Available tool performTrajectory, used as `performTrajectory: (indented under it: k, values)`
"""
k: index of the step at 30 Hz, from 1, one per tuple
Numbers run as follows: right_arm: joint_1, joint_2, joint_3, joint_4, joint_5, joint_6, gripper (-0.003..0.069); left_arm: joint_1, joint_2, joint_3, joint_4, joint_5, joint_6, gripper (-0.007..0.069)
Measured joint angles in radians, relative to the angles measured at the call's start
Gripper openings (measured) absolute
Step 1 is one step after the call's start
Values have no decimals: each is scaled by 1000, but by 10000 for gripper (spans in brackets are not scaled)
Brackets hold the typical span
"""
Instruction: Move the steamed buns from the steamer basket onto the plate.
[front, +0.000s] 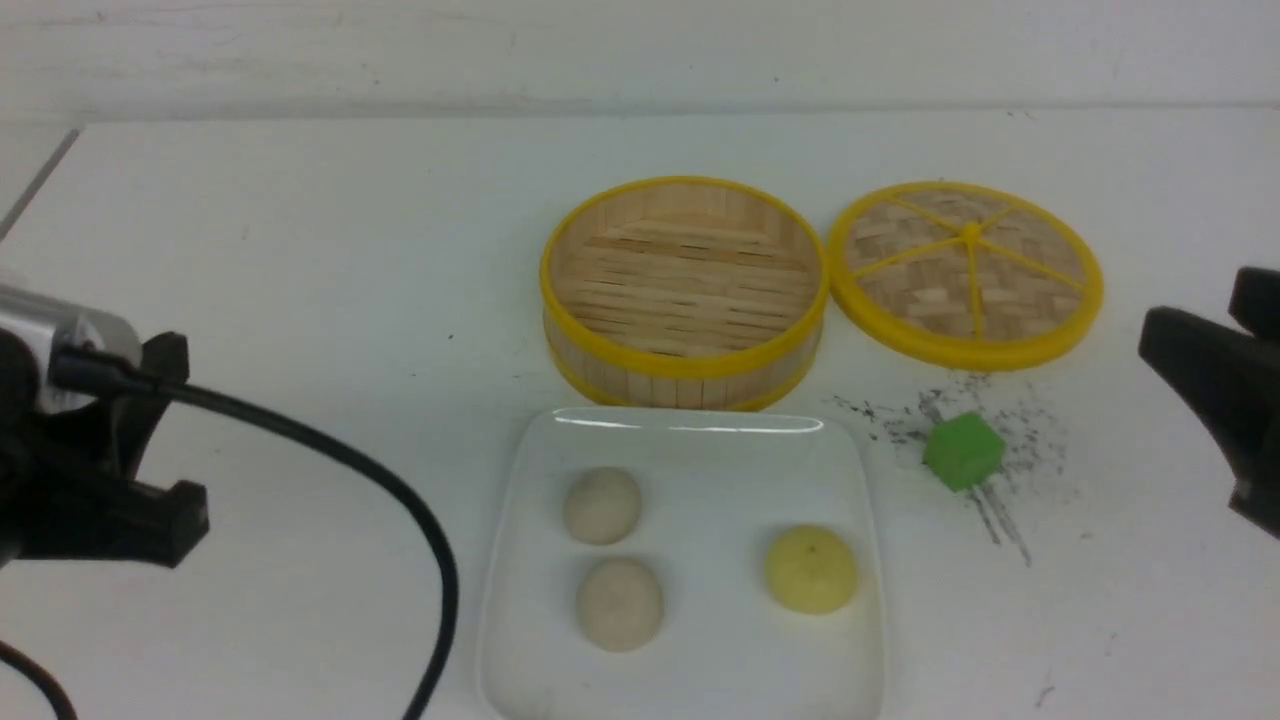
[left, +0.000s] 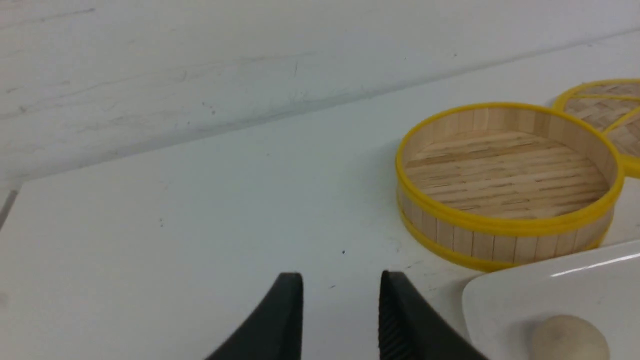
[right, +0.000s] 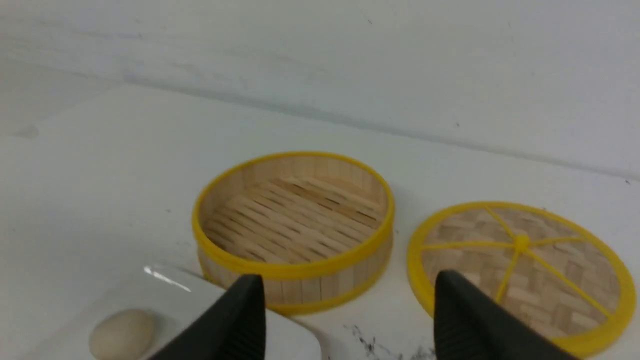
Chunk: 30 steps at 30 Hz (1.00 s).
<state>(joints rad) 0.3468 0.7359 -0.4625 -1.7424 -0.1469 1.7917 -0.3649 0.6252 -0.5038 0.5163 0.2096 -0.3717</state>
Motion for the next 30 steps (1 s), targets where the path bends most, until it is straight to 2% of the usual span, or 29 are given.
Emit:
performTrajectory:
  k: [11, 19, 25, 30]
  values:
    - [0, 0, 82, 0, 46, 2, 452, 0, -67, 143, 174, -15, -295, 246]
    - [0, -31, 97, 1, 77, 2, 452, 0, -190, 156, 340, 72, -478, 245]
    - [0, -239, 30, 1, 77, 55, 452, 0, -206, 156, 443, 92, -616, 245]
    - [0, -418, 11, 1, 81, 107, 452, 0, -206, 156, 464, 66, -647, 245]
